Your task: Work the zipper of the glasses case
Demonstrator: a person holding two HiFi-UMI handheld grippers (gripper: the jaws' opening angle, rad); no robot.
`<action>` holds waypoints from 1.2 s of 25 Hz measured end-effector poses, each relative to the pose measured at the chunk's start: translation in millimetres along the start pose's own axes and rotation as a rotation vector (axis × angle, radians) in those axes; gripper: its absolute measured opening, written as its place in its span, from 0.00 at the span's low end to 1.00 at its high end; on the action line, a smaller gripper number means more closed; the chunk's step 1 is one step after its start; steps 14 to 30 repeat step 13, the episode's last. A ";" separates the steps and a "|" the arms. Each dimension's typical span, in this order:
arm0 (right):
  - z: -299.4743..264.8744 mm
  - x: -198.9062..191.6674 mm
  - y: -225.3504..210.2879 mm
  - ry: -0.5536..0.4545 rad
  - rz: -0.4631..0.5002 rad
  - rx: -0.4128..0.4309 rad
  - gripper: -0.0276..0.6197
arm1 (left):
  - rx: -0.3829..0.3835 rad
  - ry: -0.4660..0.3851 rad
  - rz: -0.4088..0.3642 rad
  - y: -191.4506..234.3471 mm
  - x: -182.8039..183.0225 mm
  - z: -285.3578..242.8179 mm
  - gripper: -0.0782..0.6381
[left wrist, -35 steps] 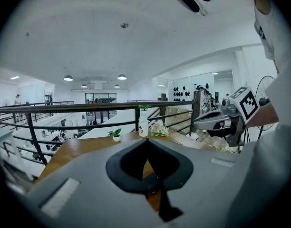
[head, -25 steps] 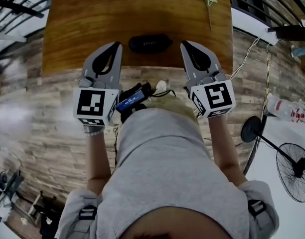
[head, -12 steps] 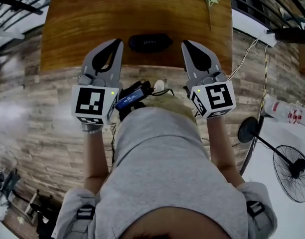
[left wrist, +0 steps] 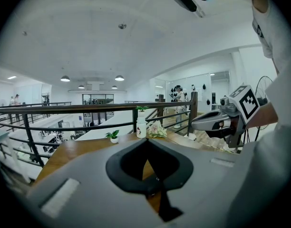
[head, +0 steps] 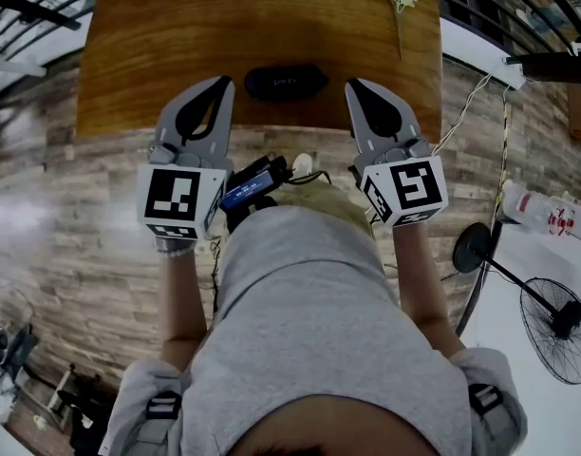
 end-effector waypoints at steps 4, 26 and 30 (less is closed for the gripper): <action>-0.5 -0.1 0.7 0.006 0.002 0.001 0.05 | 0.001 -0.003 0.000 1.2 1.3 -0.2 0.13; -1.9 -2.2 1.7 0.014 0.009 0.005 0.05 | 0.001 -0.003 -0.004 2.6 1.6 -1.1 0.13; -1.9 -2.2 1.7 0.014 0.009 0.005 0.05 | 0.001 -0.003 -0.004 2.6 1.6 -1.1 0.13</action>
Point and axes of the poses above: the fingertips, and each gripper's own axes: z backward along the fingers, y to its left, x out of its top, the point moved 4 cm from there along z, backward along the fingers, and after that the axes turned 8 degrees about -x, right-handed, at the moved point
